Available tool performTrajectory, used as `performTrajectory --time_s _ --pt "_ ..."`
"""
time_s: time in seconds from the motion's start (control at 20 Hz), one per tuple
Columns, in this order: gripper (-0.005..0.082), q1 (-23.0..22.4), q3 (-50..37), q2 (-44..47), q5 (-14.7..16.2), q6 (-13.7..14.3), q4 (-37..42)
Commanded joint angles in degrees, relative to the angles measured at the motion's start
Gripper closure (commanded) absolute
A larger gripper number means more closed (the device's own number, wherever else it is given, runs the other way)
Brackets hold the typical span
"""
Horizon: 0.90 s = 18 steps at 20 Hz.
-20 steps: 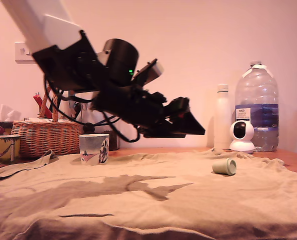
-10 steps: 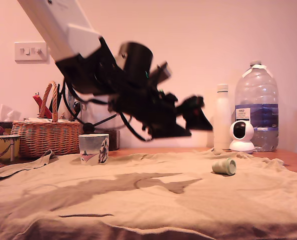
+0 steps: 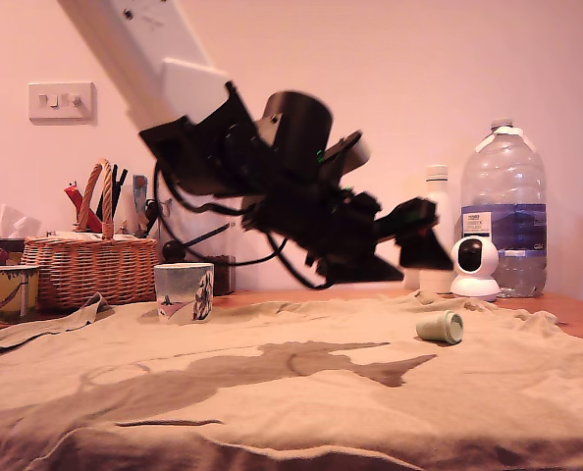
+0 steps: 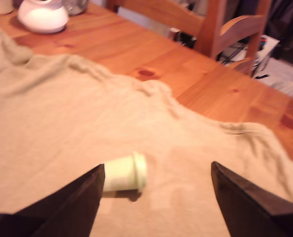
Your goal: Pick up the coffee capsules on the table and drop them inside the coffee cup
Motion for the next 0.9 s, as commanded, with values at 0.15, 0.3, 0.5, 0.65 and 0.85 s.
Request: performTrajectory --time_s 0.15,0.3,0.5,0.65,0.85 --pt "0.0145 0.1 0.5 2.1 -1.1 -0.5 0.5" --pt "0.0145 0.1 2.9 3.5 -1.3 -0.7 -1.3" --pt "0.0145 0.1 8.9 6.9 -1.4 -0.7 -6.5" --pt "0.0136 -0.2 13.1 9.1 -1.3 -1.1 -10.9" --pt "0.0122 -0.3 16.9 10.8 -2.1 -1.6 -15.8"
